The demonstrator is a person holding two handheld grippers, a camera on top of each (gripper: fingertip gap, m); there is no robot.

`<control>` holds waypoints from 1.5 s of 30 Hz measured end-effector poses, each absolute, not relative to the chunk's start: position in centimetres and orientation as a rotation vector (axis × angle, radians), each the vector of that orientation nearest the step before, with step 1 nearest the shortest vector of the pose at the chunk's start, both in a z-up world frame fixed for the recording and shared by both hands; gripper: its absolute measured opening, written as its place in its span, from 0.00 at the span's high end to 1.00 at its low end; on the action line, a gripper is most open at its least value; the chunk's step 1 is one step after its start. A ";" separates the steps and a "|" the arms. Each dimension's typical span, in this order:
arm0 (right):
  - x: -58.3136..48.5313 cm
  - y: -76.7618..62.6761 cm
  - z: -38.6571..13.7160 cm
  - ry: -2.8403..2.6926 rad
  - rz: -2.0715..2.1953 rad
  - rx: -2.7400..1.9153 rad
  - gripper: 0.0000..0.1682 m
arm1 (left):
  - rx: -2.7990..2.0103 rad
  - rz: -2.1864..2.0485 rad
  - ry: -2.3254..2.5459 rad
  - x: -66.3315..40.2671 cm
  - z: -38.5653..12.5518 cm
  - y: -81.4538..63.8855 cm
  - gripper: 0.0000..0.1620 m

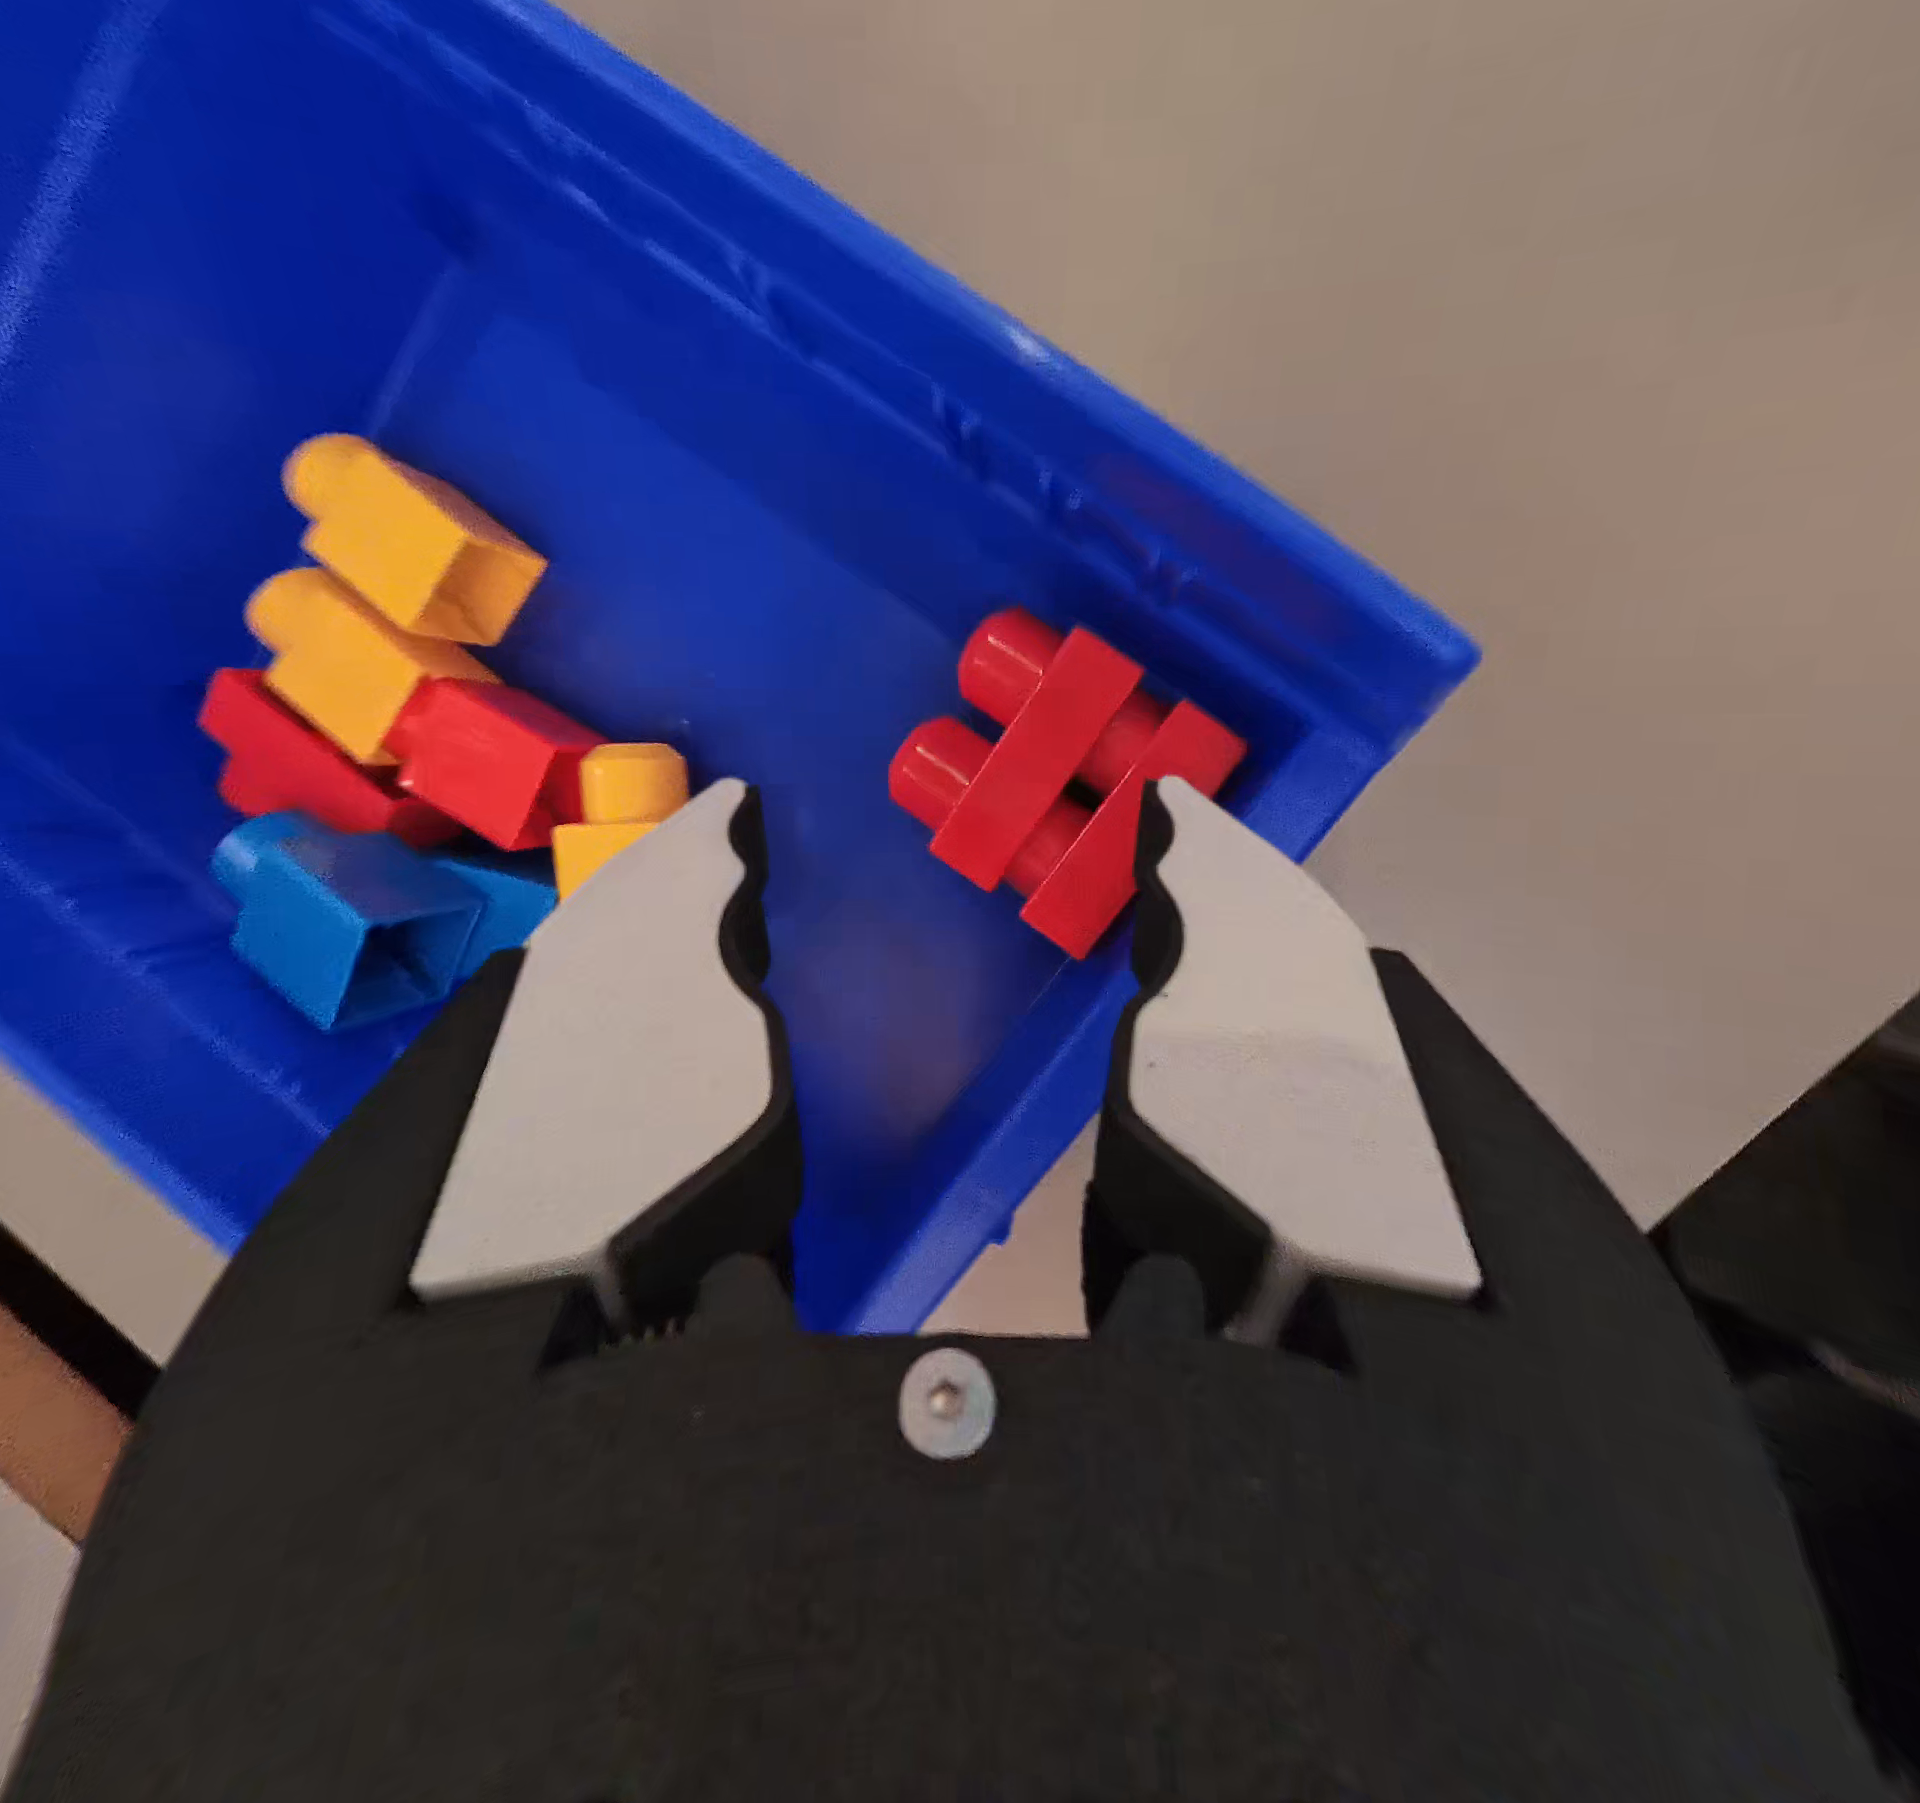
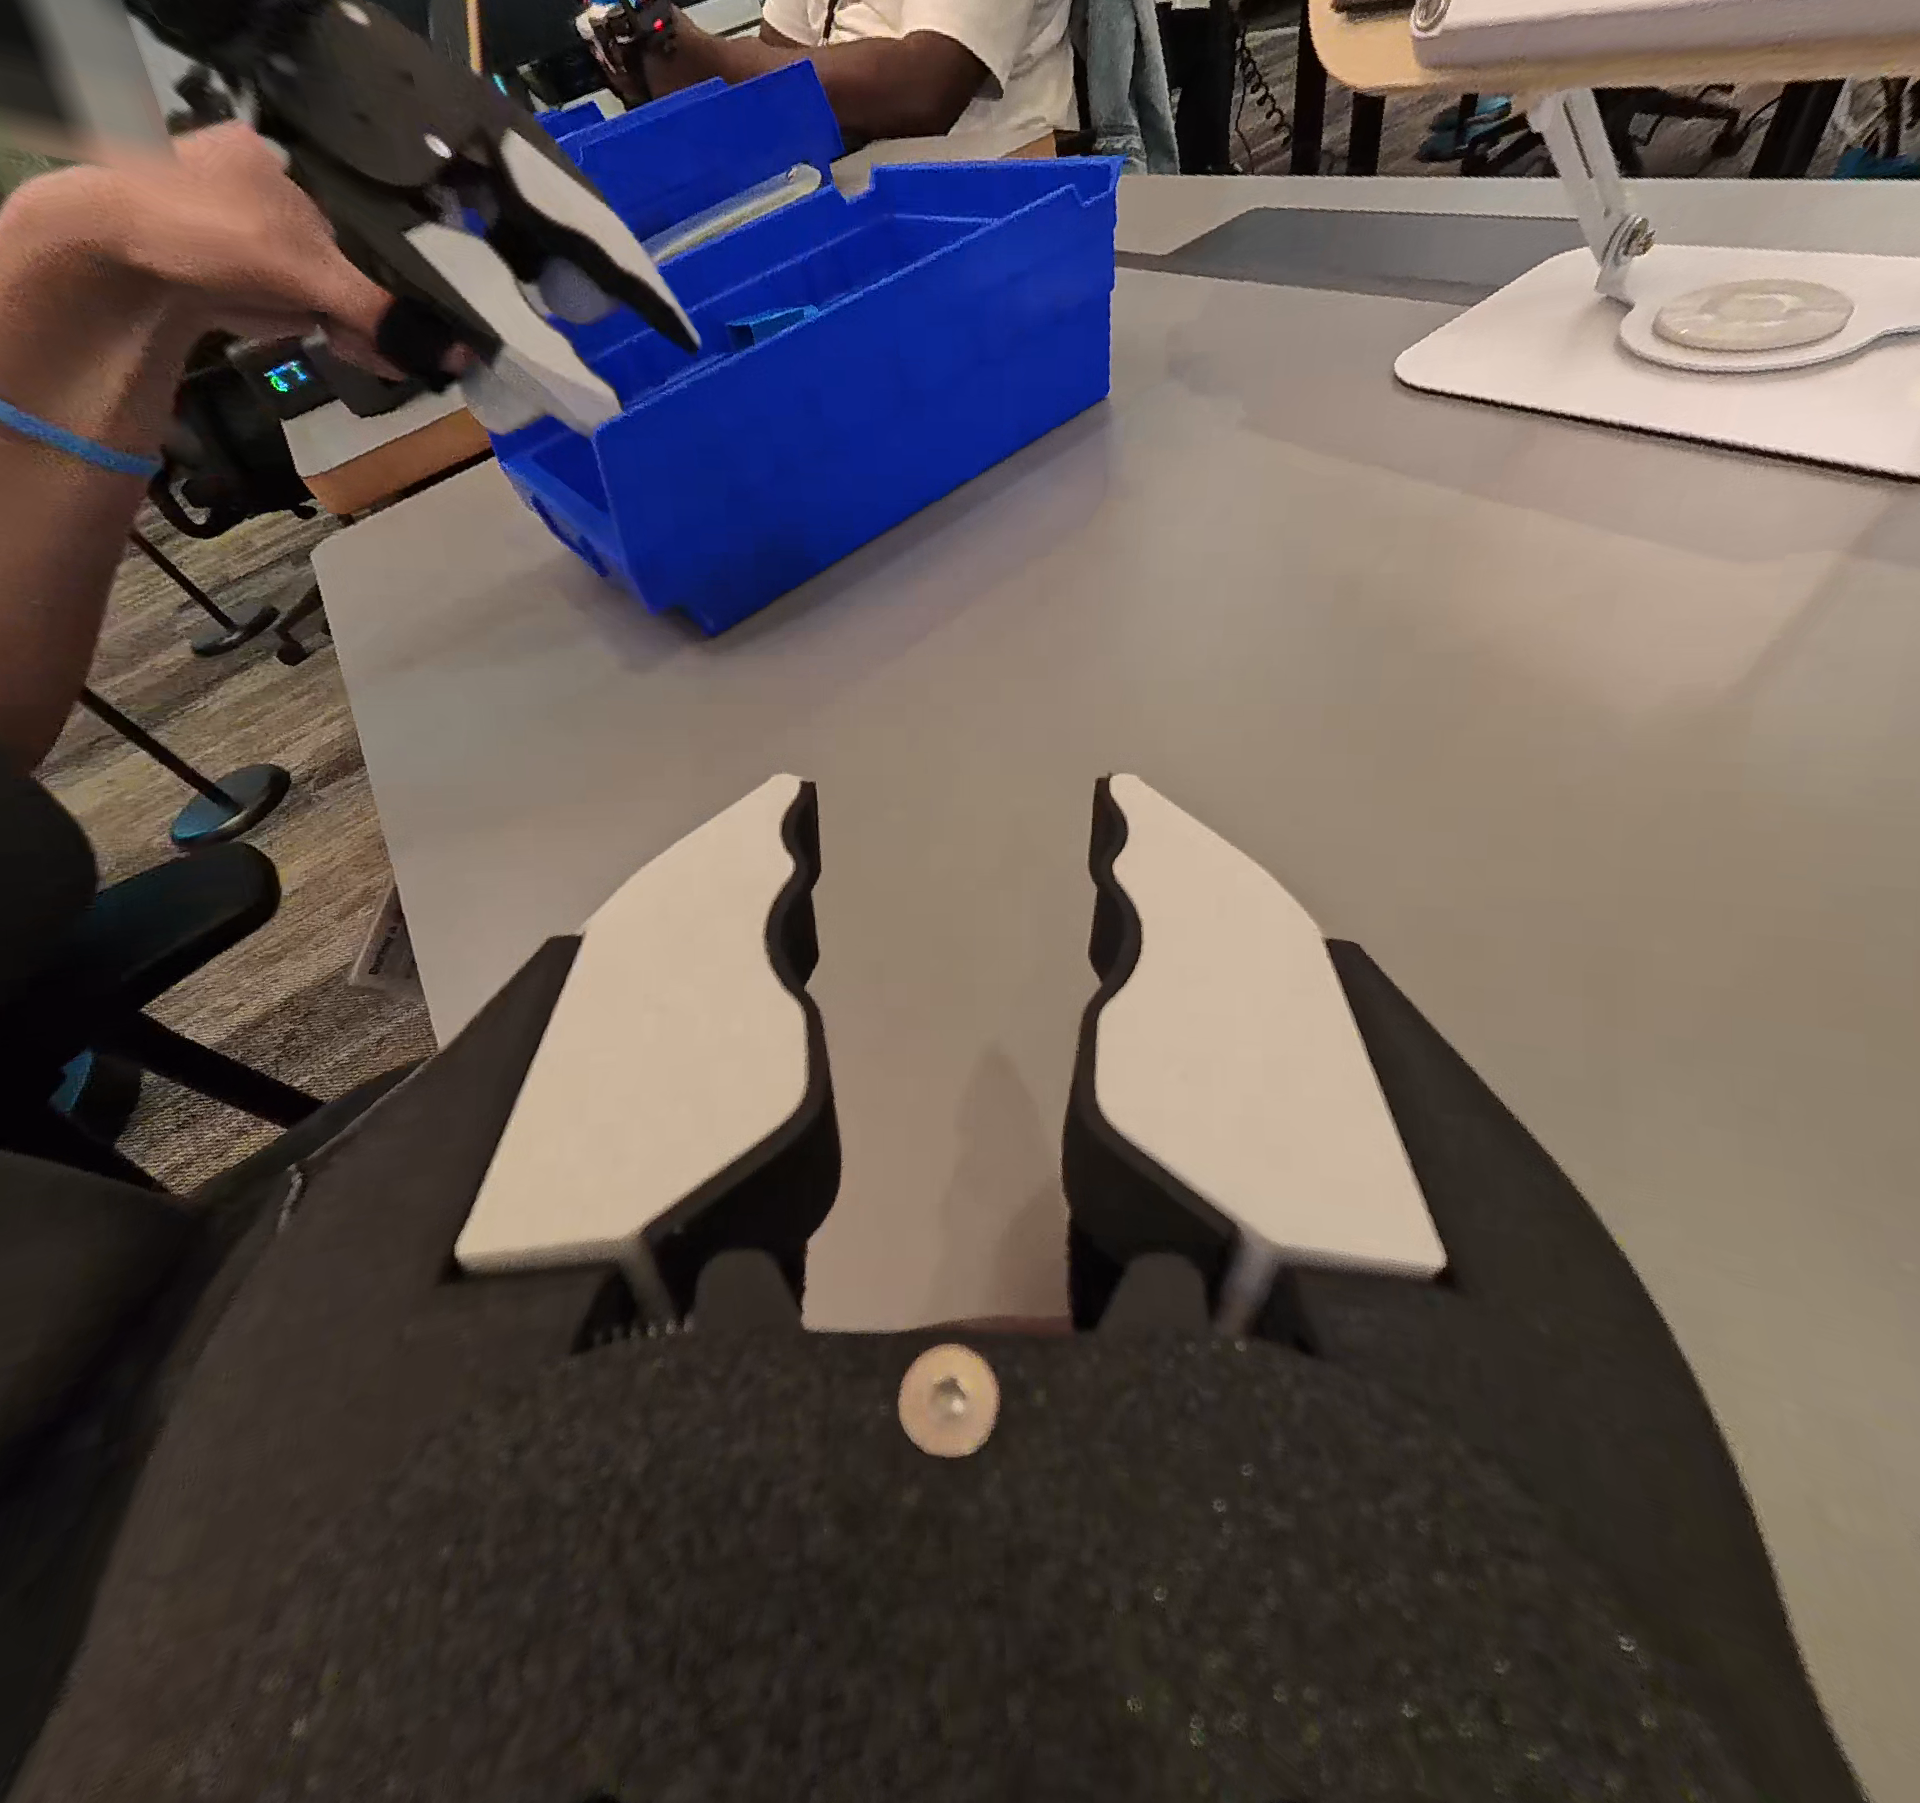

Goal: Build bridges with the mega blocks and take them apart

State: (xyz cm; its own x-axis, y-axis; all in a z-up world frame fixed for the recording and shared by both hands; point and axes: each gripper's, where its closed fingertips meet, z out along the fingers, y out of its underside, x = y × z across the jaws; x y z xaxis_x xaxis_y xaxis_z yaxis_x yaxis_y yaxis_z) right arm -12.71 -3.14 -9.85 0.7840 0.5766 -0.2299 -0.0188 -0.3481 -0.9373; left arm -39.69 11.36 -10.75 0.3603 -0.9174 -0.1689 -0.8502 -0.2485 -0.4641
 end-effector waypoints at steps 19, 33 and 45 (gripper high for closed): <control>-11.6 -3.2 -9.9 -0.387 0.641 -1.844 0.72 | -2.142 -0.109 2.164 -40.0 -16.2 12.4 0.74; -11.2 -3.3 -9.1 -0.388 0.640 -1.827 0.72 | -1.844 0.189 1.978 -38.8 -9.9 17.3 0.74; -11.6 -3.6 -9.0 -0.405 0.634 -1.834 0.73 | -1.506 0.420 1.683 -37.3 -10.4 20.2 0.74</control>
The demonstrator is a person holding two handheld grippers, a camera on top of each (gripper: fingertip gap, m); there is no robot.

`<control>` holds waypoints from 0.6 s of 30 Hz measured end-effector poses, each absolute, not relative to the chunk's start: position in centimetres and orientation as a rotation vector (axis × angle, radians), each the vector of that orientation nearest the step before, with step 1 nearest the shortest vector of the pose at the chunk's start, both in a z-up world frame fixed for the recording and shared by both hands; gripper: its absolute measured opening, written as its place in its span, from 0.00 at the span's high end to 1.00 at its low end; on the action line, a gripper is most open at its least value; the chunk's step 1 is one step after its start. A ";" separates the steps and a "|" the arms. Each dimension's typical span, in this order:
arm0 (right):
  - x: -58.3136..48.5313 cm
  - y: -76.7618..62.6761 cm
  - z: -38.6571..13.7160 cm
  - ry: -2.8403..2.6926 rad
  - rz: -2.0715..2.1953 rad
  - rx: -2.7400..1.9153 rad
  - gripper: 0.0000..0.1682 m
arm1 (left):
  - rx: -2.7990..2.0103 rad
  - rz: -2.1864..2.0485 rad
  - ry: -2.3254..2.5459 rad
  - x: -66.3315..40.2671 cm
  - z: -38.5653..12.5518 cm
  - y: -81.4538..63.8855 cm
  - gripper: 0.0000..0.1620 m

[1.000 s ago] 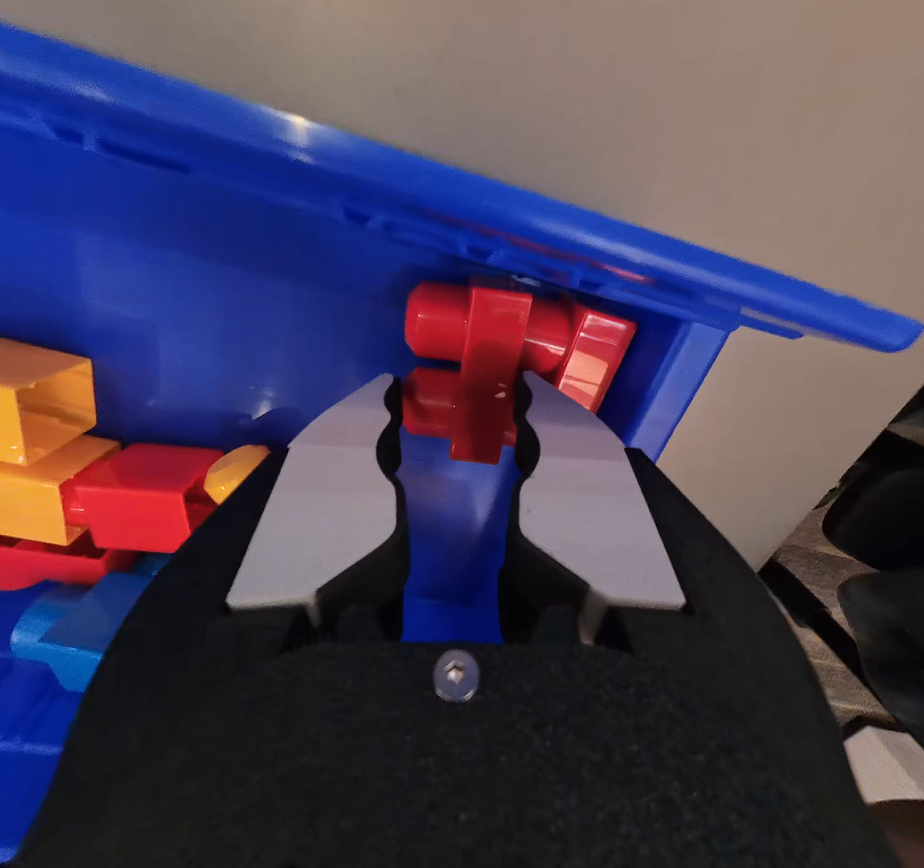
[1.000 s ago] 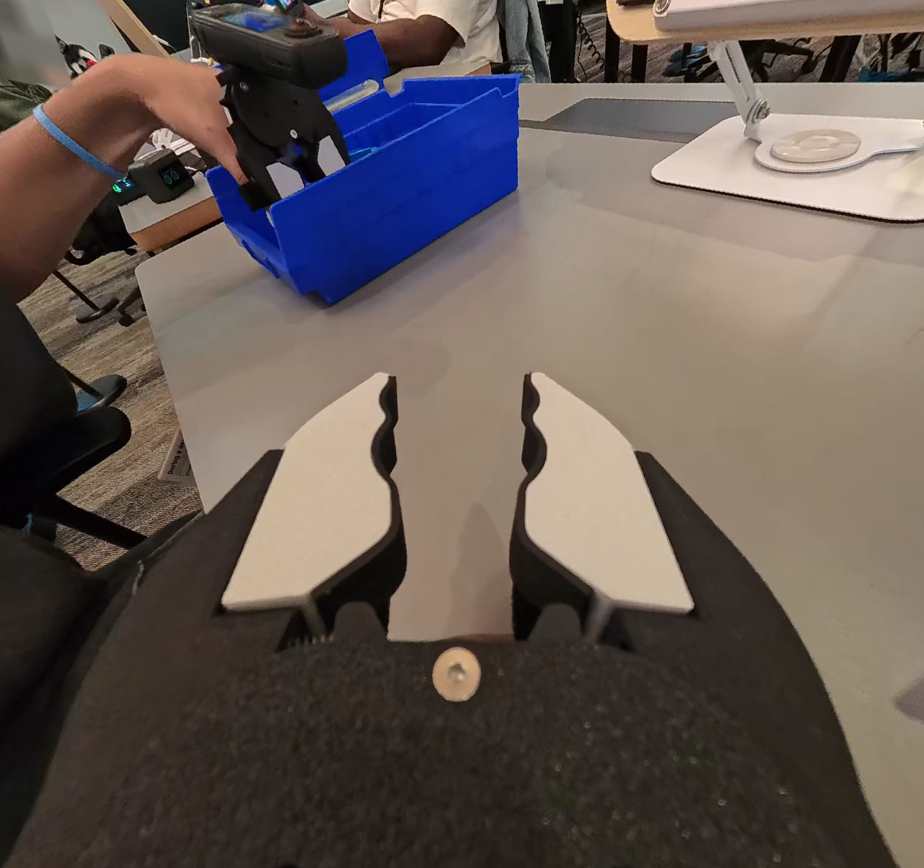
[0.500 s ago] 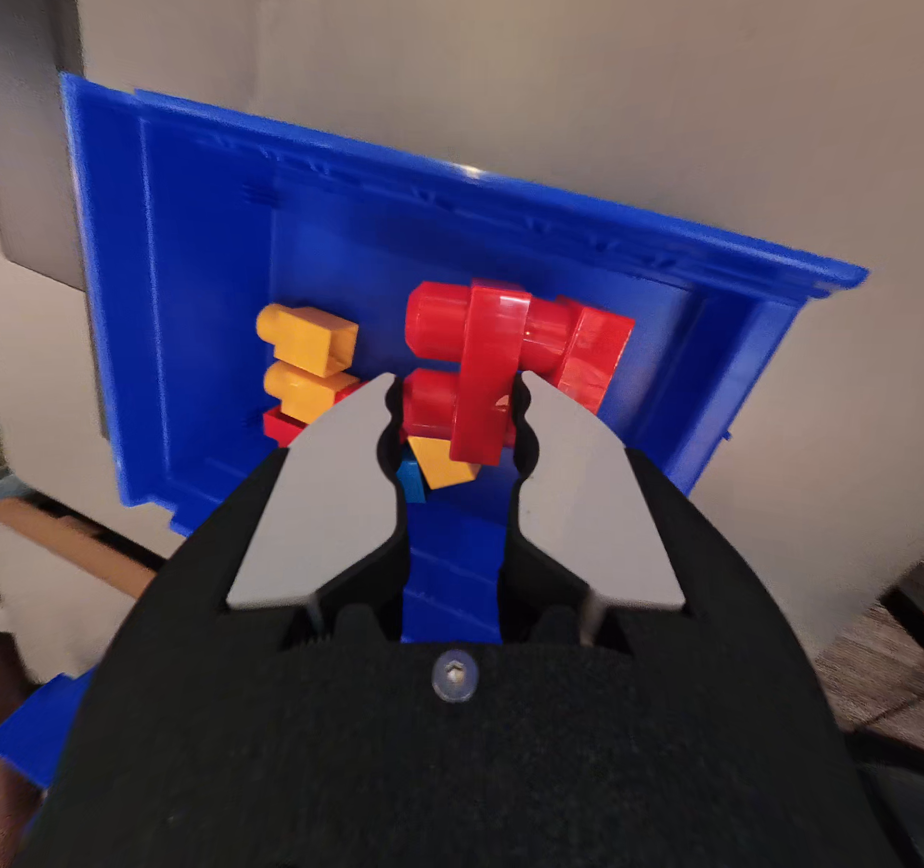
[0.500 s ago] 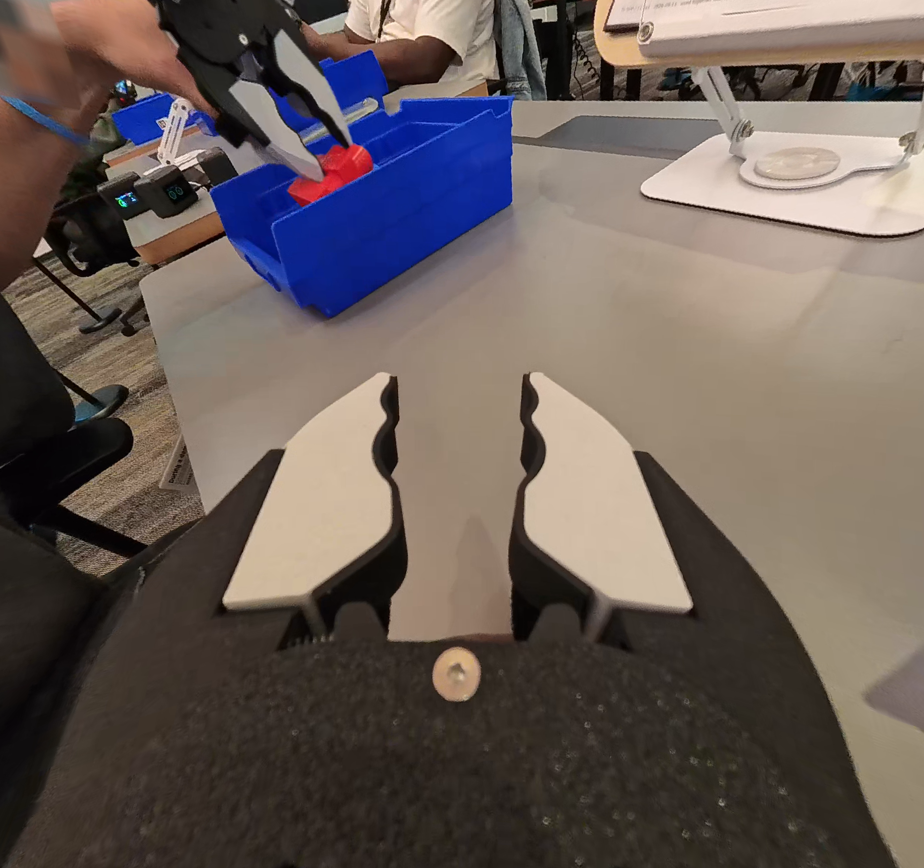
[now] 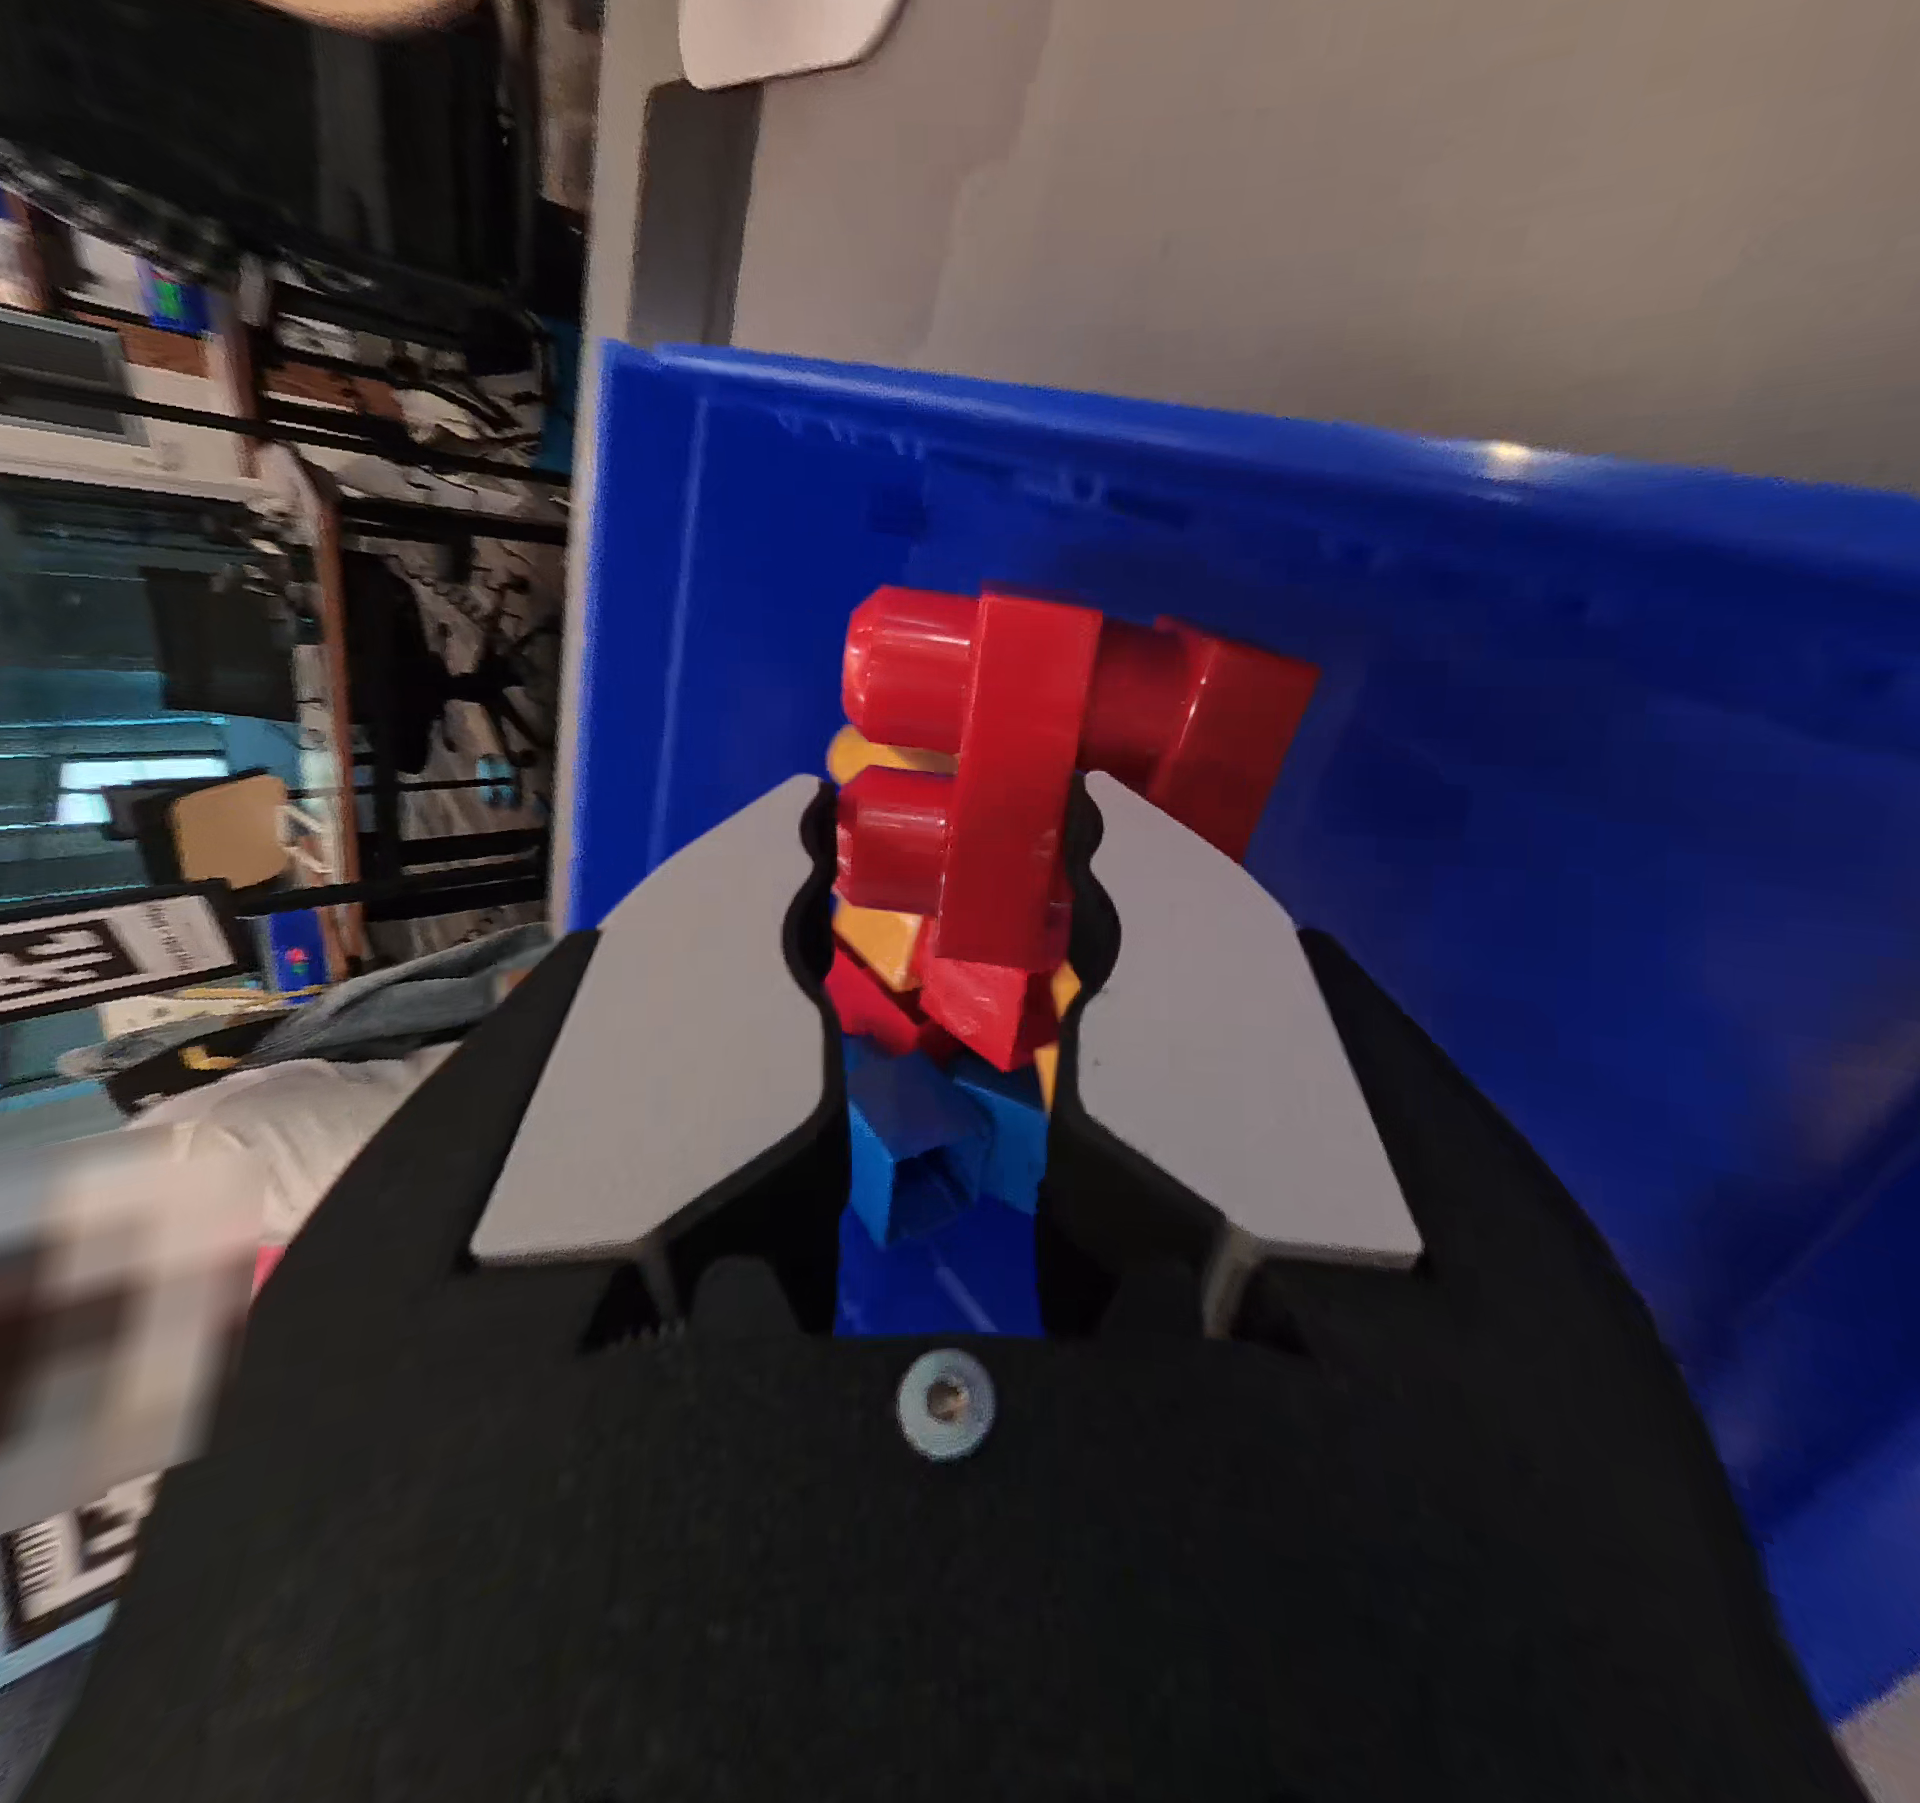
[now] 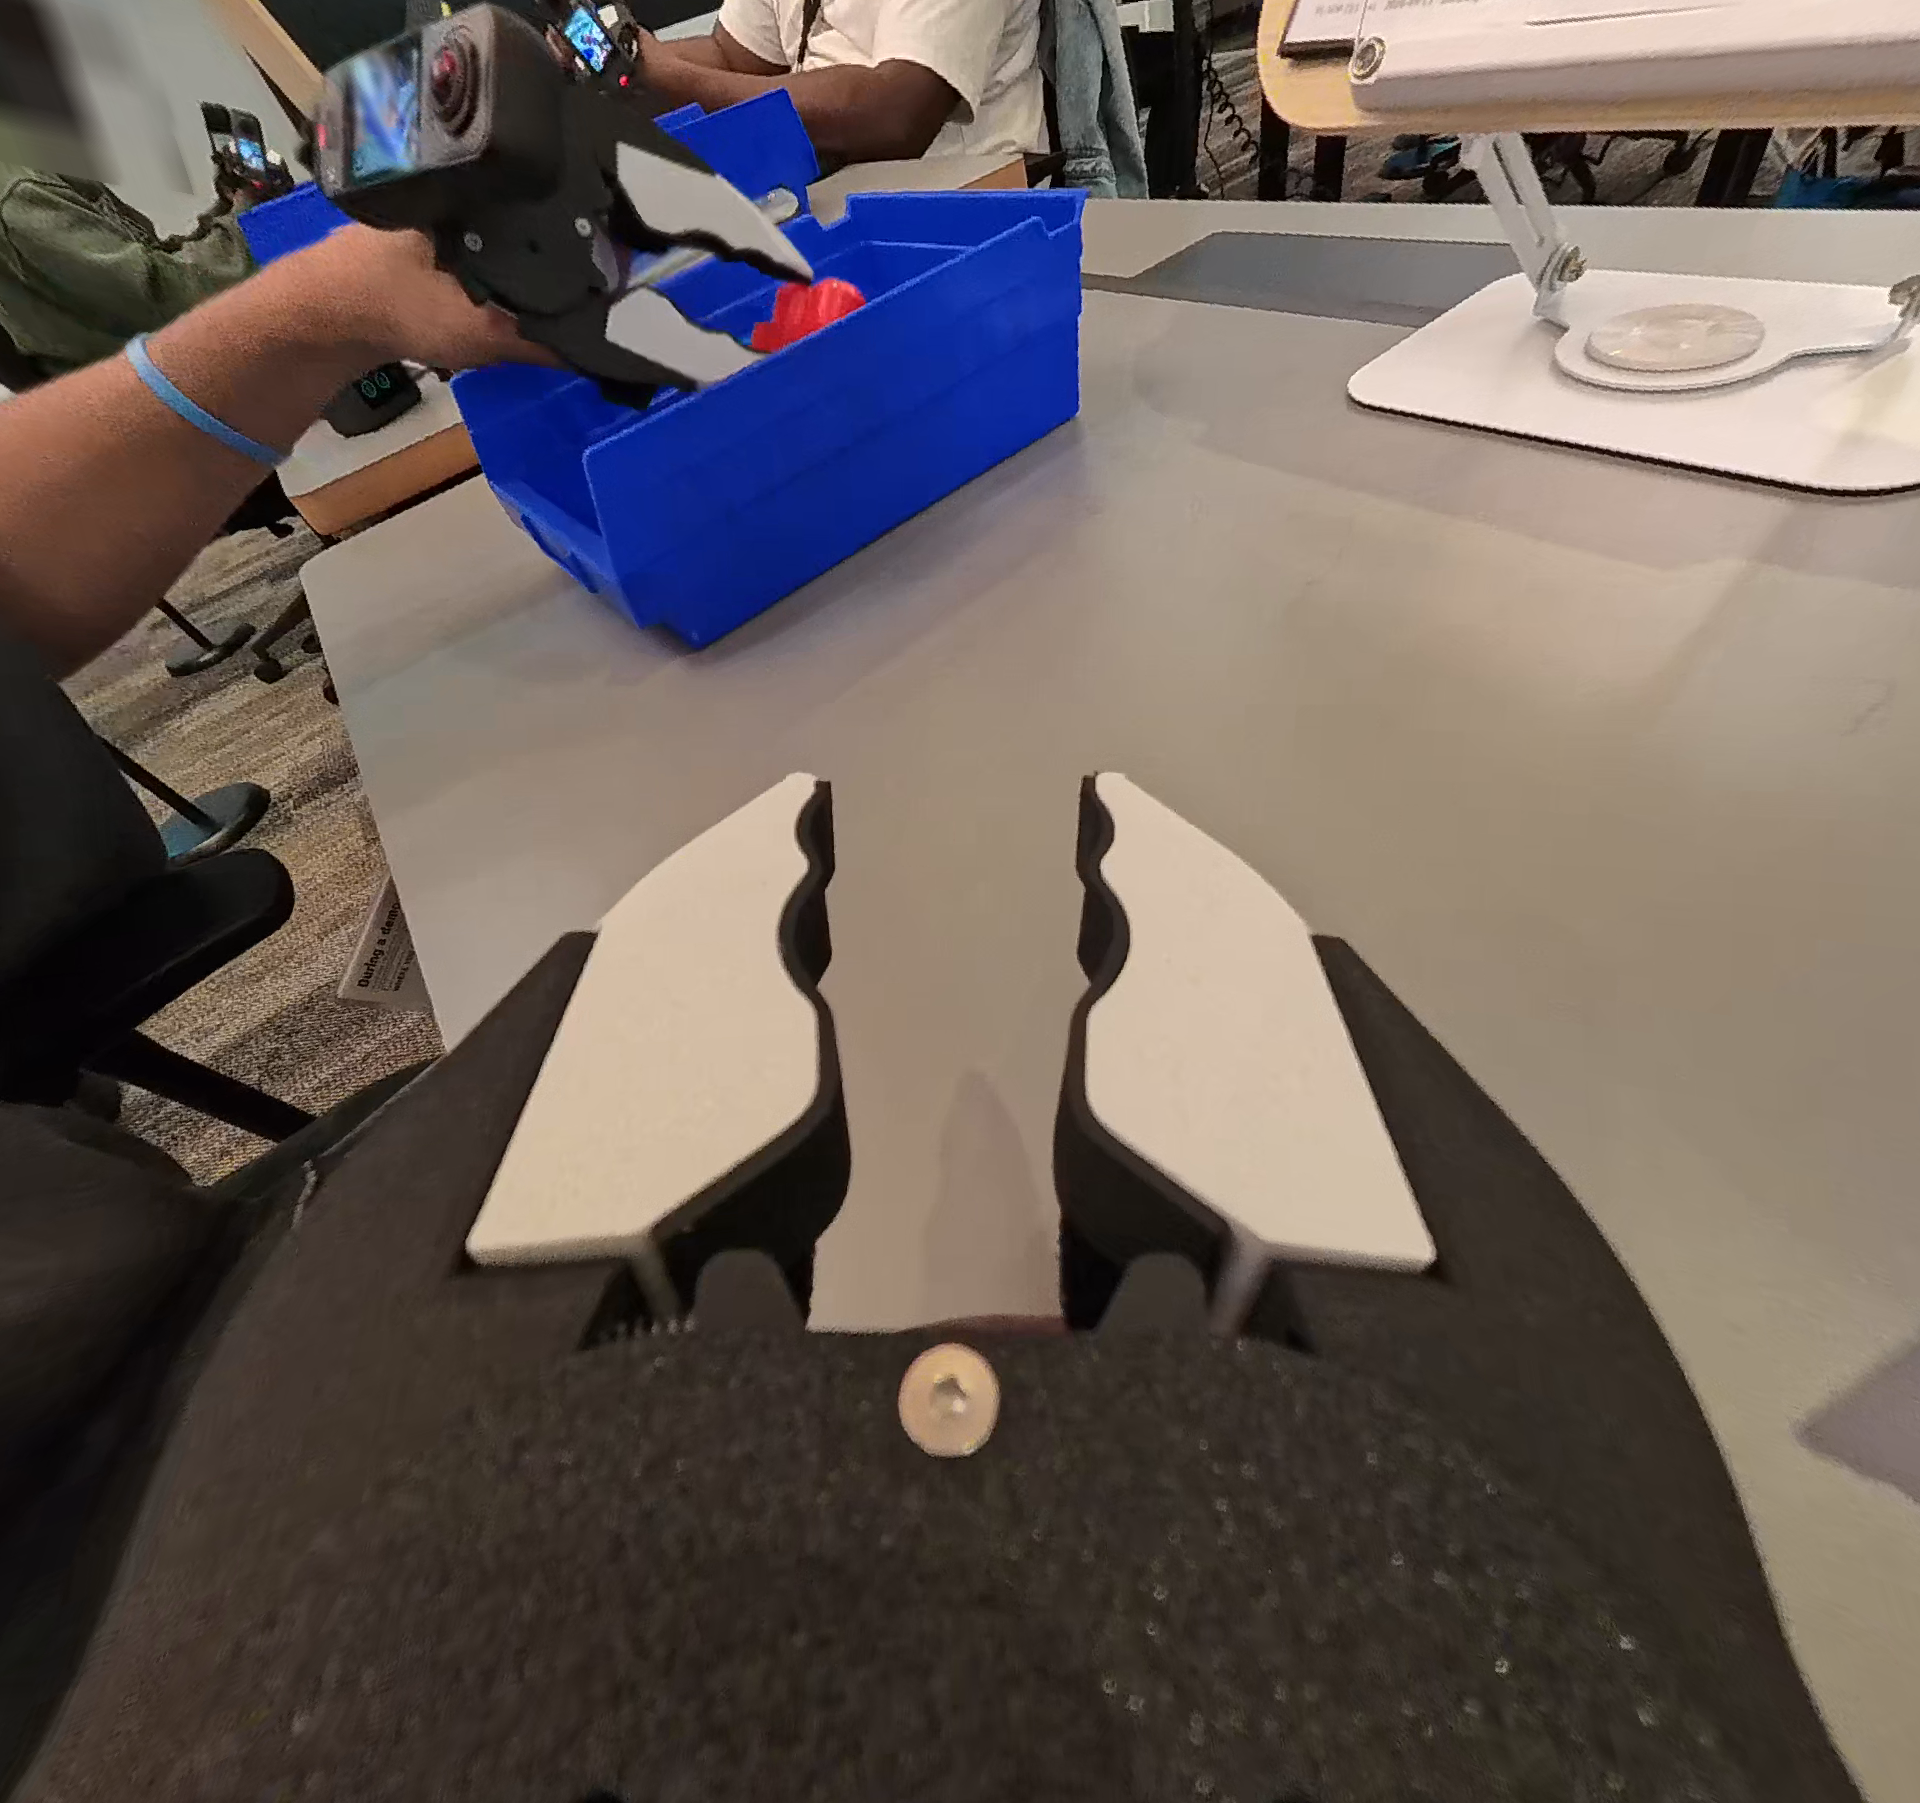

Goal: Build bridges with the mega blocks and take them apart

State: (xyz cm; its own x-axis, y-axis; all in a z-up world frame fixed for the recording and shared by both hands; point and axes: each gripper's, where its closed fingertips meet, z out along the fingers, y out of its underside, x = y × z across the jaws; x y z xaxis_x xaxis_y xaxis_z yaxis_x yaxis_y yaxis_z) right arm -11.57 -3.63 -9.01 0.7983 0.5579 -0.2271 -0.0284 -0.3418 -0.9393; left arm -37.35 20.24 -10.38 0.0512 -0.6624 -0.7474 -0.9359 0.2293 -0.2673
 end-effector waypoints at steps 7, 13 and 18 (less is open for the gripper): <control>-11.8 -3.7 -9.2 -0.416 0.635 -1.841 0.73 | -1.696 0.210 1.714 -37.9 -13.5 18.5 0.74; -11.9 -3.7 -9.3 -0.421 0.645 -1.847 0.73 | -1.865 0.015 1.760 -38.2 -14.8 16.4 0.72; -11.8 -3.7 -9.3 -0.422 0.645 -1.849 0.73 | -1.888 -0.086 1.617 -39.1 -10.4 16.7 0.68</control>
